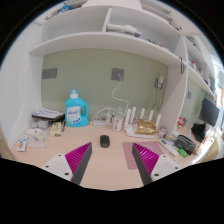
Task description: Arrange mouse
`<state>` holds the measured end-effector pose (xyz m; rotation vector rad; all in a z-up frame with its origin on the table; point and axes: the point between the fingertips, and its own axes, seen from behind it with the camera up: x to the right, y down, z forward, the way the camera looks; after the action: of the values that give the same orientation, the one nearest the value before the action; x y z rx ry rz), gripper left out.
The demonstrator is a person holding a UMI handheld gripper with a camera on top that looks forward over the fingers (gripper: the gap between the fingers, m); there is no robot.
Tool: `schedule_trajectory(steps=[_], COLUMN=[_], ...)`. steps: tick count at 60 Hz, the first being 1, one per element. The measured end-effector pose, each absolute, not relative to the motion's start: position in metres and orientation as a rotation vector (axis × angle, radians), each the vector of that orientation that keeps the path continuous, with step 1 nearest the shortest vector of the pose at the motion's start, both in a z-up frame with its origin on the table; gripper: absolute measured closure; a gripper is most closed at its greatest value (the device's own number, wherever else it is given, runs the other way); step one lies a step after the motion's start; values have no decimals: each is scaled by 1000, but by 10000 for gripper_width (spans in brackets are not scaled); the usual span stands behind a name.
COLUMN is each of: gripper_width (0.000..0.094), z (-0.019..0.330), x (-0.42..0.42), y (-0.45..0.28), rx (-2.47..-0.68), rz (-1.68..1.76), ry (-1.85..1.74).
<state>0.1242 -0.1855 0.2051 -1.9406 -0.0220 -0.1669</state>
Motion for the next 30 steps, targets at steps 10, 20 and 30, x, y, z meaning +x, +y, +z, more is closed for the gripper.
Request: schedule_trajectory(steps=[10, 20, 30], gripper_width=[100, 100, 100], z=[182, 147, 107], x=[127, 124, 118], y=[-190, -183, -140], rx=[-2039, -2149, -2225], rz=[-161, -118, -86], ry=[-14, -23, -52])
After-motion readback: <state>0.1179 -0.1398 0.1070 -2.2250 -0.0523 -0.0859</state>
